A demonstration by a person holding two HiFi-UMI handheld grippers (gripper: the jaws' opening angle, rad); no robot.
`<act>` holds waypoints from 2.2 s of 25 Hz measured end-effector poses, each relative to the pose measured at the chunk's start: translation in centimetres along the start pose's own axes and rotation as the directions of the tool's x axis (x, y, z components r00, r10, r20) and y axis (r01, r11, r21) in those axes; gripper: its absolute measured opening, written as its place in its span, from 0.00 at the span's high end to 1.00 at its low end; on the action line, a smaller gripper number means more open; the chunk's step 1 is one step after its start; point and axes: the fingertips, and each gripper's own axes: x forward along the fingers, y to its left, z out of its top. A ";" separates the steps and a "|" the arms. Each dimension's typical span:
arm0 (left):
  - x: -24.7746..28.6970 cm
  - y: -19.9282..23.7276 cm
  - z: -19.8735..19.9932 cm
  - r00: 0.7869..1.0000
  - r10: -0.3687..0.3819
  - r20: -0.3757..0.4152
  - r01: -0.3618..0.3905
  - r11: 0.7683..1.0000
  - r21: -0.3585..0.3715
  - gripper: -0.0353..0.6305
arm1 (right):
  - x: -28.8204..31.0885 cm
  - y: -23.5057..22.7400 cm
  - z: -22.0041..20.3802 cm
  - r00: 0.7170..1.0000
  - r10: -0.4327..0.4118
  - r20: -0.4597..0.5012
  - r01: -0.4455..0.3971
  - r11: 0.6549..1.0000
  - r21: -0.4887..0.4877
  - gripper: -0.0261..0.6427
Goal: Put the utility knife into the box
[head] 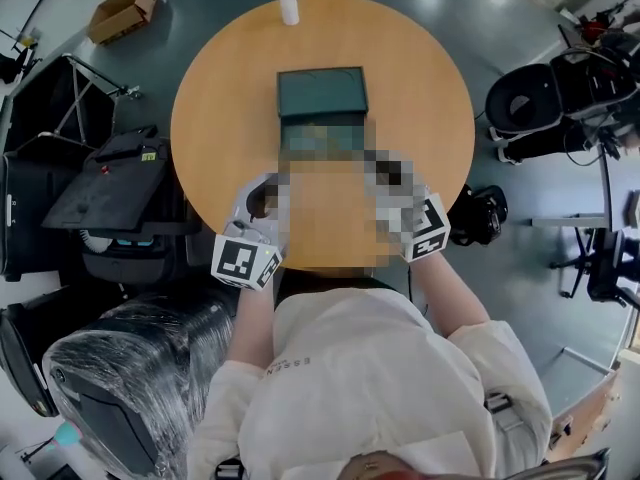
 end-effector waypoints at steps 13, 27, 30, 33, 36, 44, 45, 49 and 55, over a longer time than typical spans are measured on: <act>-5.7 -4.2 -2.2 1.000 -0.002 -0.008 0.002 1.000 -0.011 0.93 | -6.5 4.1 -3.7 1.000 0.012 -0.028 -0.012 1.000 0.020 0.97; -19.7 -11.0 -1.0 0.995 -0.097 0.009 0.096 0.995 0.040 0.93 | -17.3 16.5 -4.5 0.997 -0.073 0.033 0.071 0.997 0.036 0.97; -22.8 -12.6 -1.5 0.994 -0.105 0.021 0.104 0.994 0.035 0.93 | -19.3 19.3 -4.7 0.999 -0.034 0.028 0.033 0.999 0.017 0.97; -25.2 -14.1 -2.3 0.994 -0.113 0.012 0.113 0.994 0.015 0.93 | -21.0 21.0 -5.3 0.999 -0.032 0.011 0.032 0.999 0.024 0.97; -27.0 -15.2 -3.1 0.994 -0.110 -0.002 0.110 0.994 -0.009 0.93 | -22.3 22.4 -5.6 0.999 -0.044 0.017 0.043 0.999 0.026 0.97; -27.7 -17.2 -2.0 0.997 -0.078 0.021 0.078 0.997 -0.002 0.93 | -25.1 23.0 -5.1 0.997 -0.049 0.057 0.049 0.999 -0.003 0.97; -27.5 -17.5 -1.8 0.997 -0.077 0.023 0.077 0.997 0.000 0.93 | -25.4 23.0 -5.2 0.998 -0.038 0.054 0.038 0.999 -0.001 0.97; -27.1 -19.5 -0.2 0.996 -0.086 0.037 0.086 0.996 0.015 0.93 | -26.3 22.8 -5.6 0.998 -0.032 0.048 0.033 0.999 -0.012 0.97; -26.8 -20.2 0.3 0.995 -0.084 0.055 0.083 0.996 0.030 0.93 | -27.1 21.9 -6.1 0.997 -0.064 0.039 0.064 0.998 -0.006 0.97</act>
